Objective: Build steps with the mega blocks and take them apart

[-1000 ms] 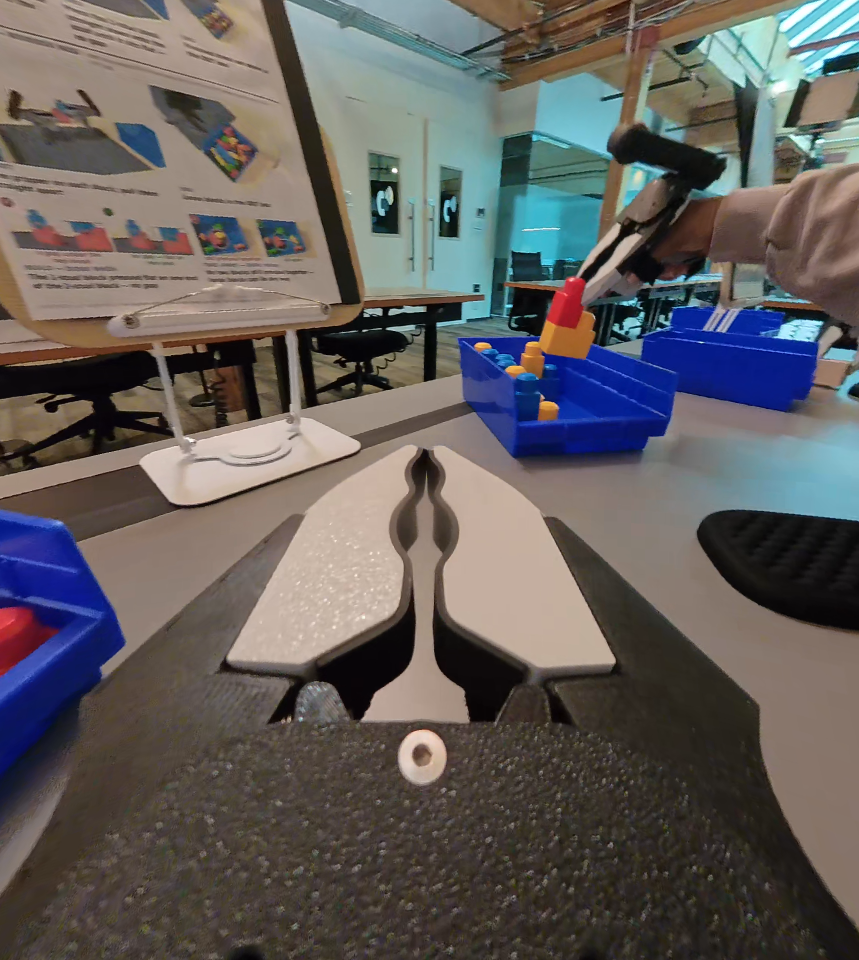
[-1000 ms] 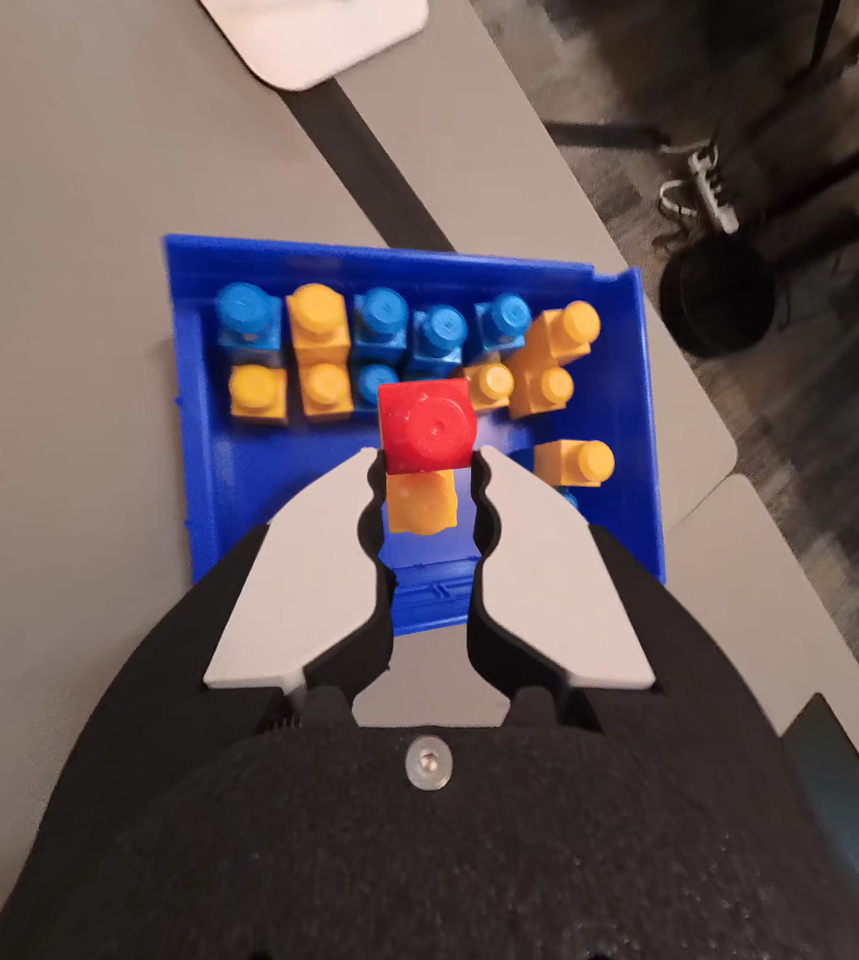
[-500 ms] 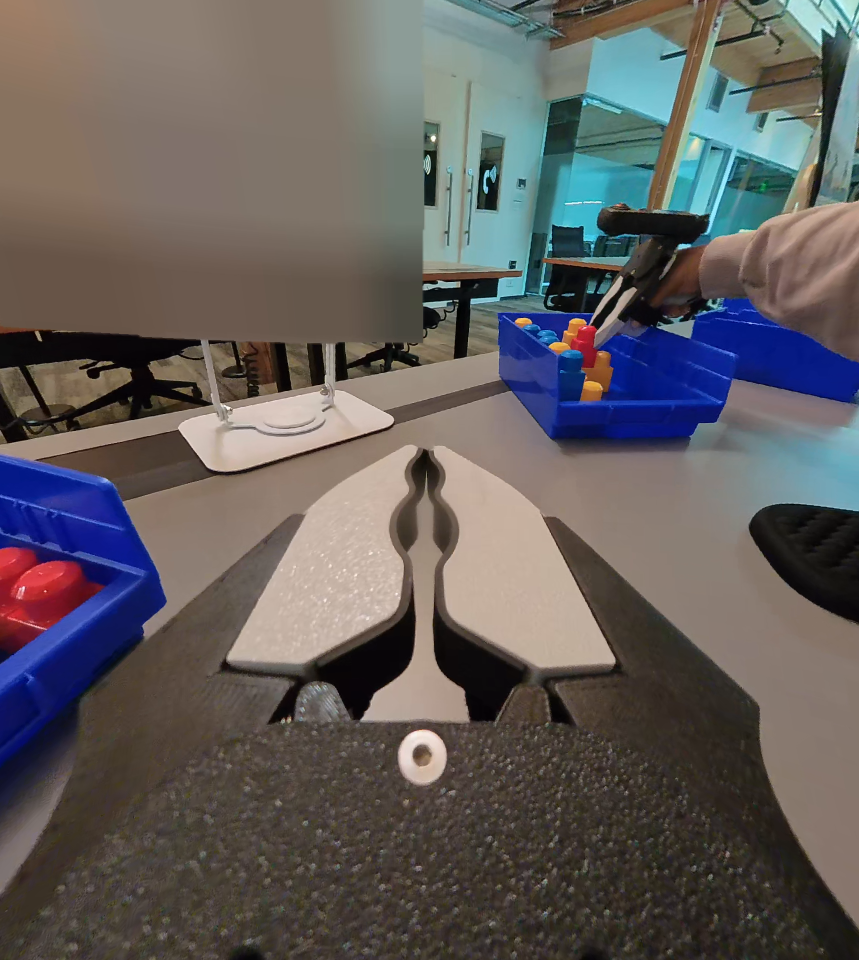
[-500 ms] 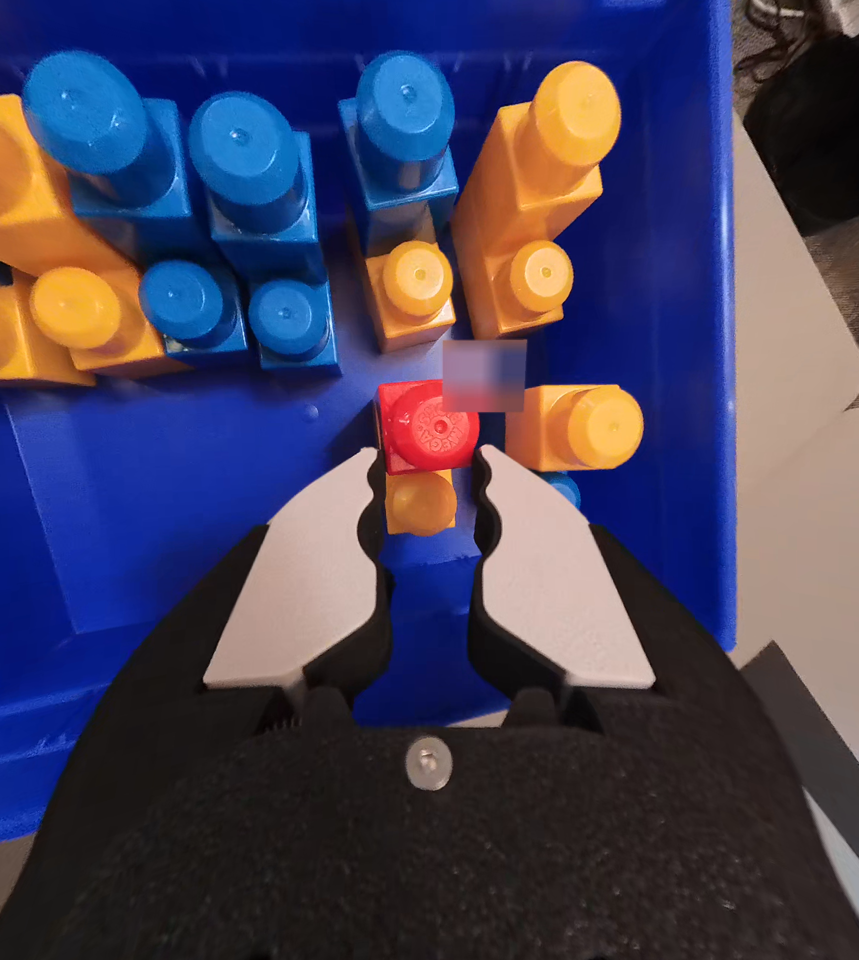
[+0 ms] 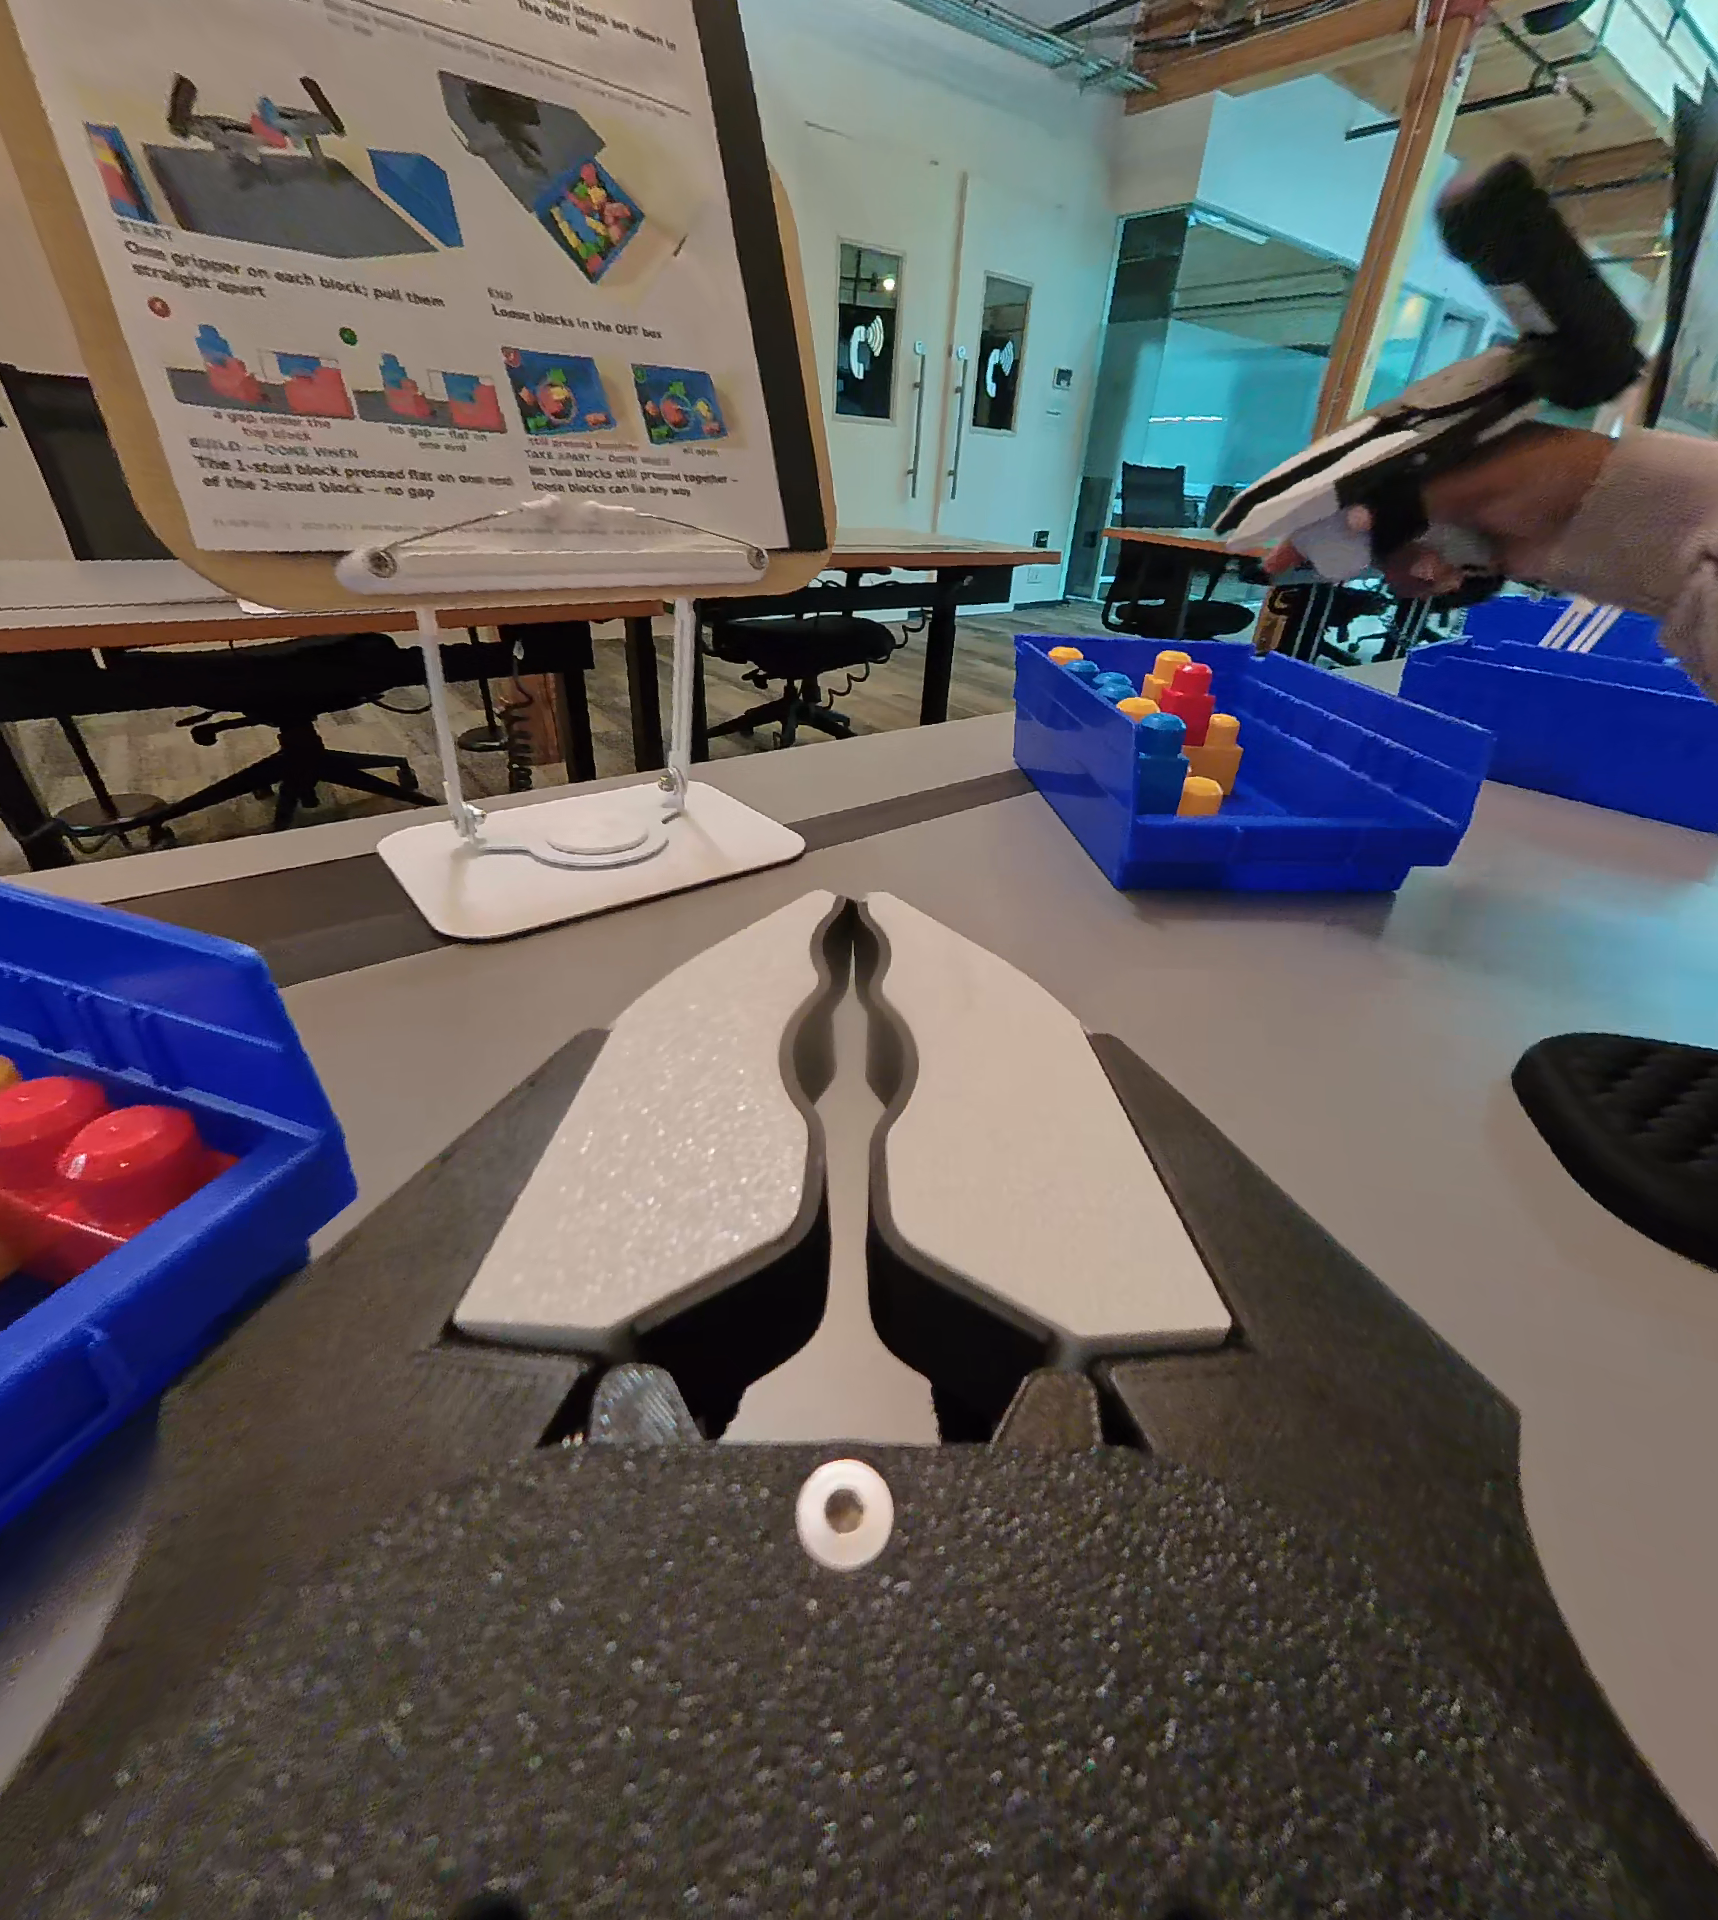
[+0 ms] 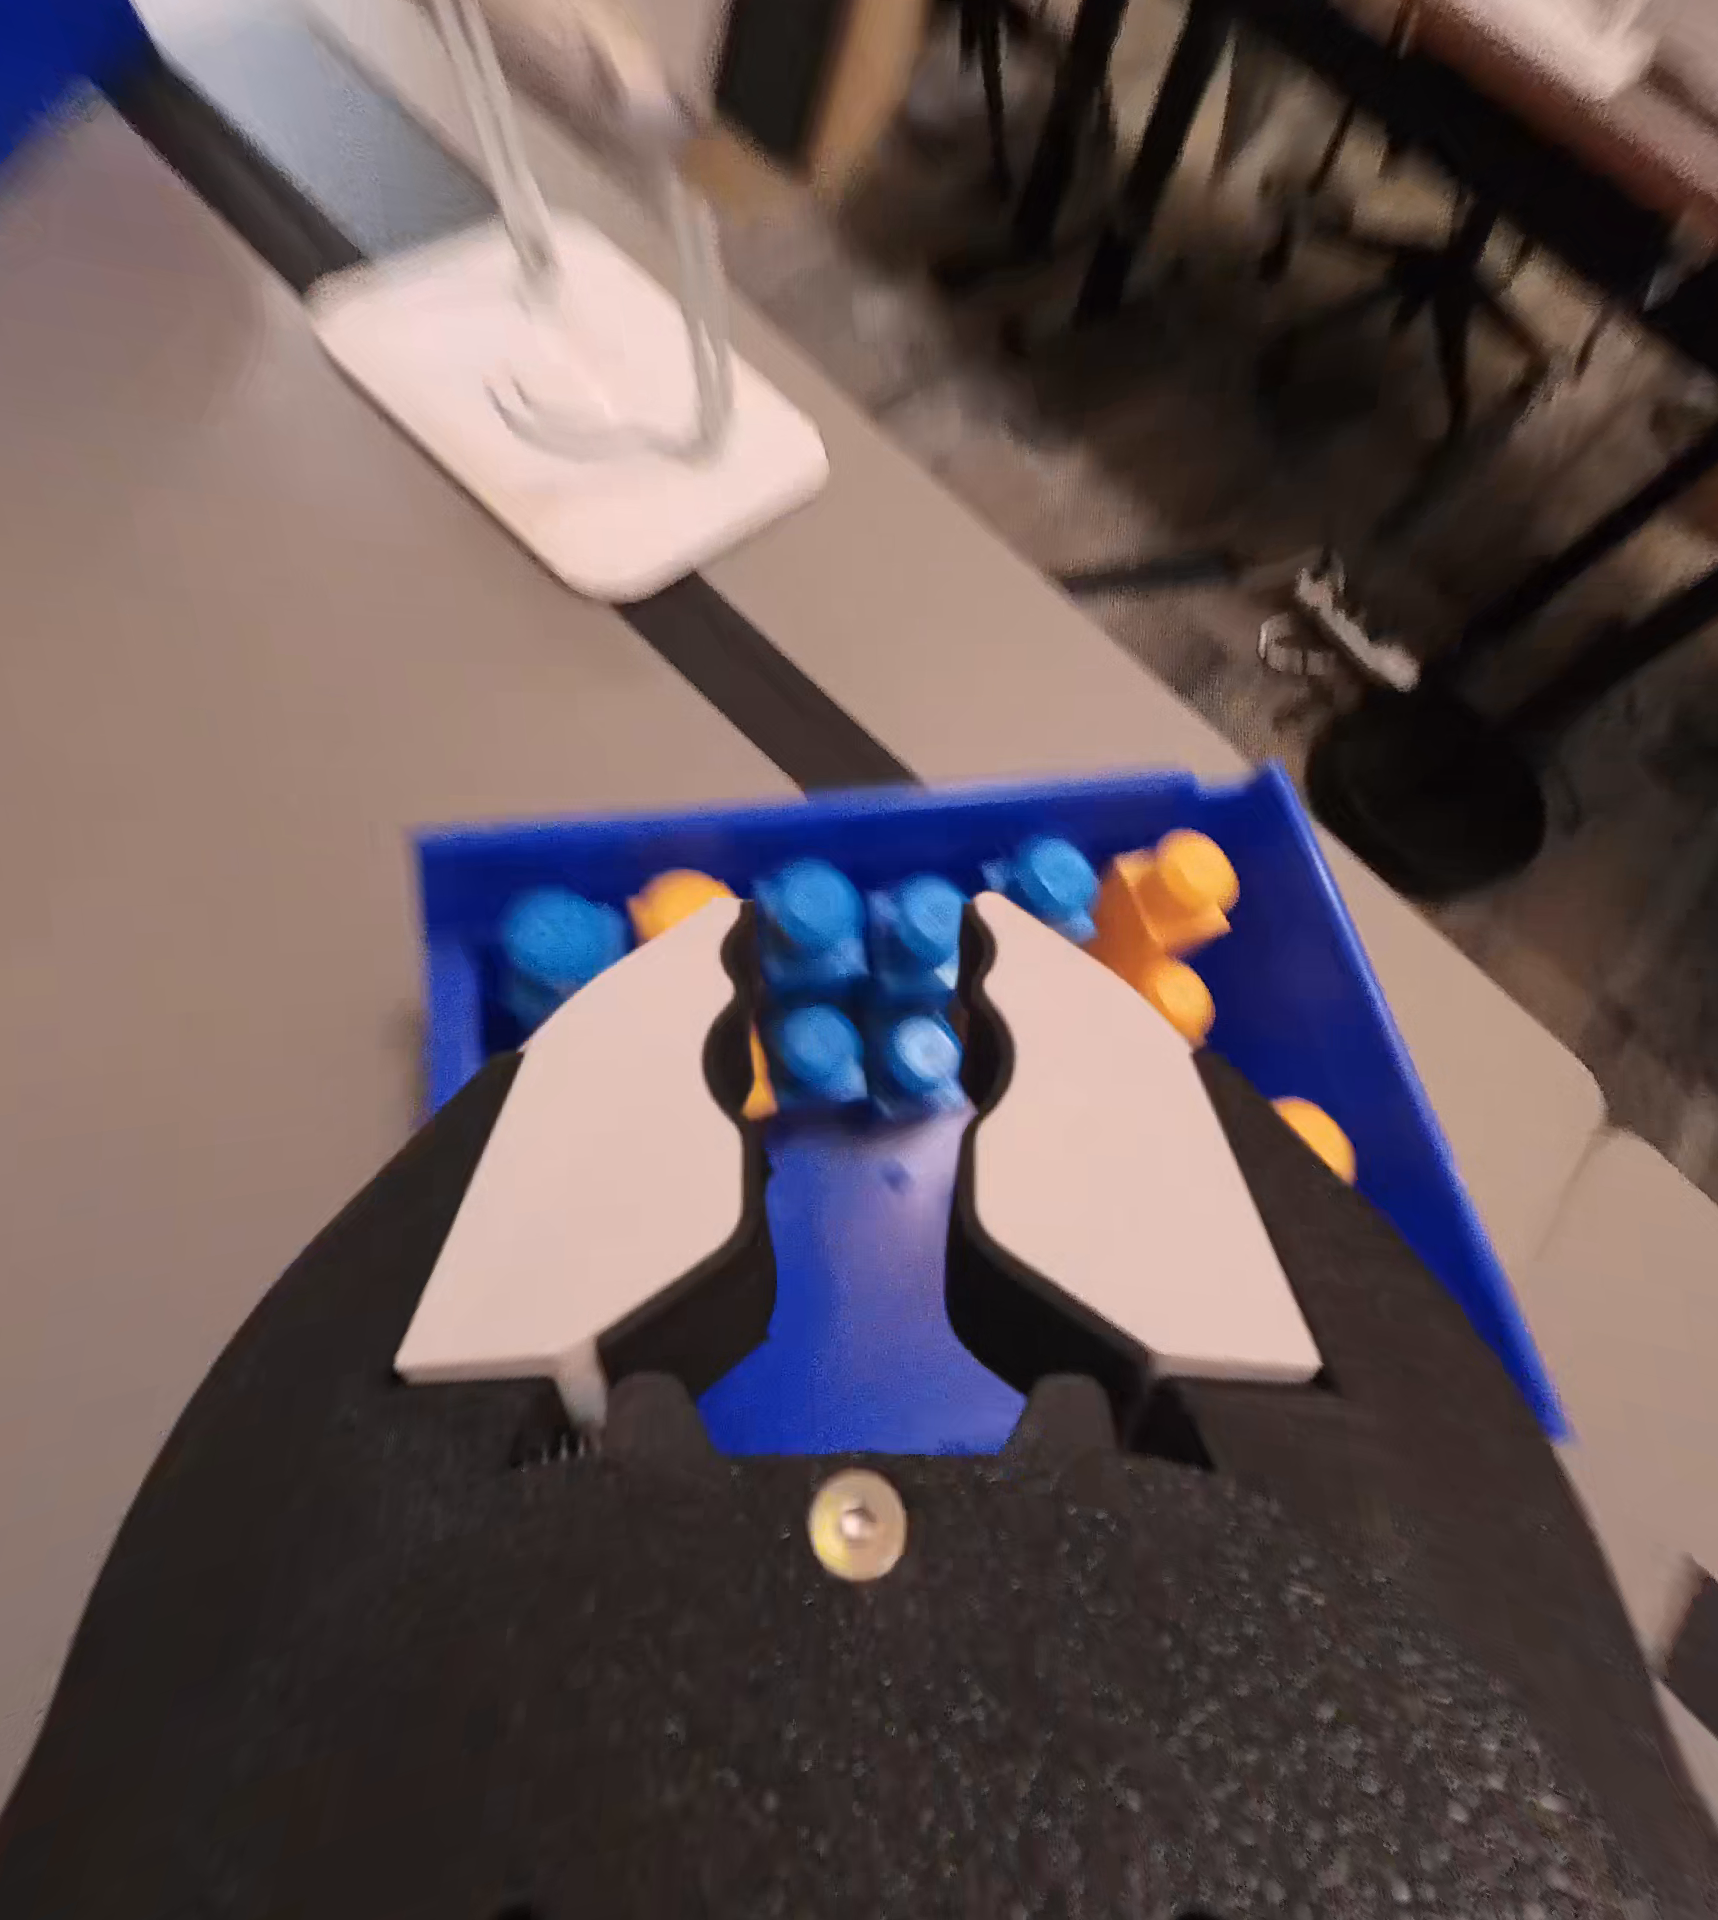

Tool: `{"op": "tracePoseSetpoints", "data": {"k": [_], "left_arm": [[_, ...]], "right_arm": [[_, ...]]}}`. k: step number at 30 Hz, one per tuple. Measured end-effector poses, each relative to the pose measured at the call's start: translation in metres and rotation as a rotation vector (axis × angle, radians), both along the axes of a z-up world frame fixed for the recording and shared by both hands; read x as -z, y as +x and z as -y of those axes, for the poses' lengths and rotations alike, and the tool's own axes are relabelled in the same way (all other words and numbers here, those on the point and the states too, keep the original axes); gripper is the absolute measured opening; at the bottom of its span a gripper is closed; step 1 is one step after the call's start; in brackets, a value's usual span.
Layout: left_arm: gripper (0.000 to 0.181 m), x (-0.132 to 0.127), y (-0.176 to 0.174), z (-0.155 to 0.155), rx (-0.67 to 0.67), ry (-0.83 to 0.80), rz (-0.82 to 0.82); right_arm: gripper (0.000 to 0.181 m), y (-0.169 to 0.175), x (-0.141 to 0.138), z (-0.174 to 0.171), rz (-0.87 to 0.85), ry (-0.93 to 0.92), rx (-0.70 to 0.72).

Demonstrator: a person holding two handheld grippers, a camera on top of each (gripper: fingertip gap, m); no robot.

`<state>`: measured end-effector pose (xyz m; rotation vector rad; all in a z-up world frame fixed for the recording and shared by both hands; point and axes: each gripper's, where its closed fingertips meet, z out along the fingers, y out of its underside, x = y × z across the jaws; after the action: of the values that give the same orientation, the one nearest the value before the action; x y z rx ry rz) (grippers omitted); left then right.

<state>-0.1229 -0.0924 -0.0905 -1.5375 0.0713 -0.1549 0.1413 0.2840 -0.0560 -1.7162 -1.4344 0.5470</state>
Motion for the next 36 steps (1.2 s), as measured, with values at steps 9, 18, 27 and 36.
{"op": "tracePoseSetpoints", "data": {"k": [9, 18, 27, 36], "left_arm": [[0.003, -0.019, -0.074, 0.003, -0.21, -0.043, 0.002], [0.036, 0.023, -0.191, -0.027, -0.365, -0.508, -0.124], [0.041, 0.099, -0.254, -0.044, -0.334, -0.967, -0.158], [0.029, 0.094, -0.268, -0.051, -0.348, -0.918, -0.126]], "right_arm": [[0.0, -0.082, 0.003, 0.137, -0.513, -0.066, 0.036], [0.0, -0.112, 0.031, 0.178, -0.607, -0.138, 0.003], [0.0, -0.105, 0.037, 0.185, -0.616, -0.161, -0.023], [0.0, -0.102, 0.036, 0.184, -0.623, -0.156, -0.024]]}}
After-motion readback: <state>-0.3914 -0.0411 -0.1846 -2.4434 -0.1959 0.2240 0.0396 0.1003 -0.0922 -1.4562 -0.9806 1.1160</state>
